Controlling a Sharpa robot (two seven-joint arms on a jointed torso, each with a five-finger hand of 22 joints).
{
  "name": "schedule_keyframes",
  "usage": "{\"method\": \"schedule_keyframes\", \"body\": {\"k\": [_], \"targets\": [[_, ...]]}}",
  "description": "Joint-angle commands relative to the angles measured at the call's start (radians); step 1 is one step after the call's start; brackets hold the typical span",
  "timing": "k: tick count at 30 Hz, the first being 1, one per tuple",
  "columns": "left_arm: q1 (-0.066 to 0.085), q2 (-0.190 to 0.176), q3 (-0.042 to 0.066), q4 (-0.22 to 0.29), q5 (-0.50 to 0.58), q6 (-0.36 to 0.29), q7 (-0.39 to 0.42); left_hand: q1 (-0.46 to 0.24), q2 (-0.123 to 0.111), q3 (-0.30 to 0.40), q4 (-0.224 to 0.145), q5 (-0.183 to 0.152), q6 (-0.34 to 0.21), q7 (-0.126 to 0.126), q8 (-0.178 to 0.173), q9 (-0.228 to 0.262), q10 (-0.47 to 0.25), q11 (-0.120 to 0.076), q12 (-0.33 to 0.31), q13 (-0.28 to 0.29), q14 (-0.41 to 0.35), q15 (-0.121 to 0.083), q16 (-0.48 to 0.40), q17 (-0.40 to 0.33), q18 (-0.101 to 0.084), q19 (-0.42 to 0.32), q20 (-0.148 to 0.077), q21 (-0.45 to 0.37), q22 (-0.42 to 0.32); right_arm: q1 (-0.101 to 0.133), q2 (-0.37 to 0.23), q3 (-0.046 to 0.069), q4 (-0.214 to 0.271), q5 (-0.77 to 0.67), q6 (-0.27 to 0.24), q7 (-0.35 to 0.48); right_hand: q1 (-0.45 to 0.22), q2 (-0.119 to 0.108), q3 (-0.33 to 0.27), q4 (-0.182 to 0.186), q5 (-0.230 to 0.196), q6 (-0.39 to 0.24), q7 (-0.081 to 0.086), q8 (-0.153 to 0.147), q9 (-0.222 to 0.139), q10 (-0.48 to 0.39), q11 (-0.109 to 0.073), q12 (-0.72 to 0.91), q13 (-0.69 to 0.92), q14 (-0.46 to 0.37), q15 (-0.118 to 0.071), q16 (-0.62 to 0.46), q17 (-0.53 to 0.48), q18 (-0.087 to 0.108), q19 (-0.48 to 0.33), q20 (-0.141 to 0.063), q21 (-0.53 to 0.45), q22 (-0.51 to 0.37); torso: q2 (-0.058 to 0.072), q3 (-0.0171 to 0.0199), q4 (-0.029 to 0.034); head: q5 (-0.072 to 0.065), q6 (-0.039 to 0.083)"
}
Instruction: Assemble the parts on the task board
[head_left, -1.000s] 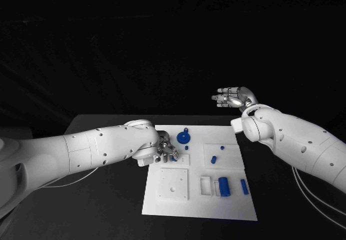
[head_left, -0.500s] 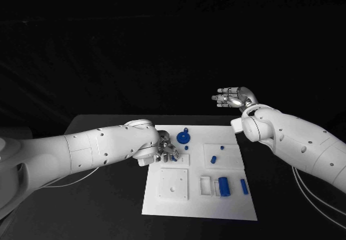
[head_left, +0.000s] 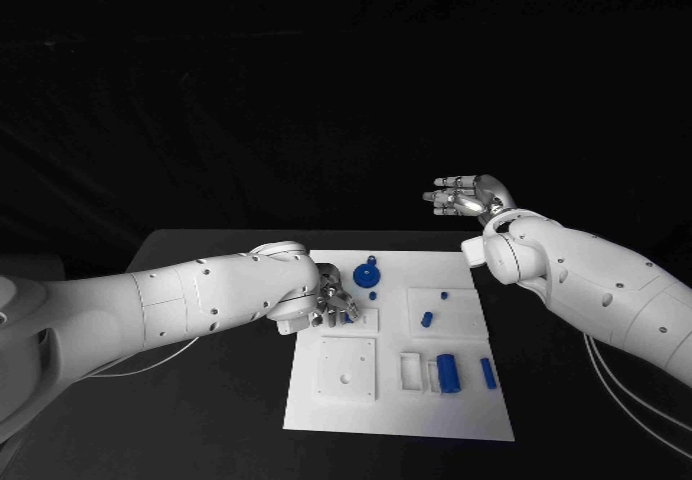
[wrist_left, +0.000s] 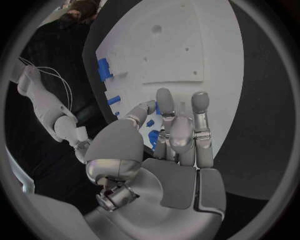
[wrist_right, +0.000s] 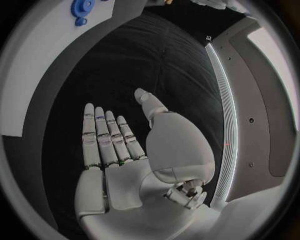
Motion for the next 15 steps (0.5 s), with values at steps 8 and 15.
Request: {"method": "schedule_keyframes", "body": {"k": [8, 15], "targets": [[-0.004, 0.009, -0.001, -0.001, -0.004, 0.007, 0.000, 0.012, 0.018, 0.078, -0.071, -0.004, 0.157, -0.111, 0.004, -0.001, 0.034, -0.018, 0.004, -0.003, 0.002, -0.006, 0.003, -0.002, -0.003, 0.000, 0.003, 0.003, 0.016, -0.004, 0.000, 0.000, 0.001, -0.009, 0.017, 0.005, -0.004, 0.003, -0.001, 0.006, 0.003, -0.003, 0.003, -0.006, -0.001, -0.010, 0.003, -0.006, -0.002, -0.009, 0.001, -0.005, -0.001, -0.015, -0.005, -0.001, 0.001, -0.001, 0.000, 0.0005, -0.0002, 0.001, -0.001], [-0.007, 0.016, -0.001, -0.010, -0.007, 0.026, -0.006, 0.019, 0.017, 0.062, -0.057, -0.042, 0.158, -0.112, 0.004, -0.005, 0.034, -0.018, 0.004, -0.002, 0.001, -0.005, 0.000, -0.005, -0.002, 0.000, 0.006, -0.001, 0.015, -0.005, 0.000, 0.000, 0.002, -0.009, 0.019, 0.004, -0.004, 0.004, -0.001, 0.006, 0.004, -0.004, 0.003, -0.006, -0.001, -0.011, 0.003, -0.006, -0.002, -0.010, 0.002, -0.005, -0.001, -0.015, -0.006, -0.001, 0.001, -0.001, 0.000, 0.0007, -0.0005, 0.000, 0.000]]}}
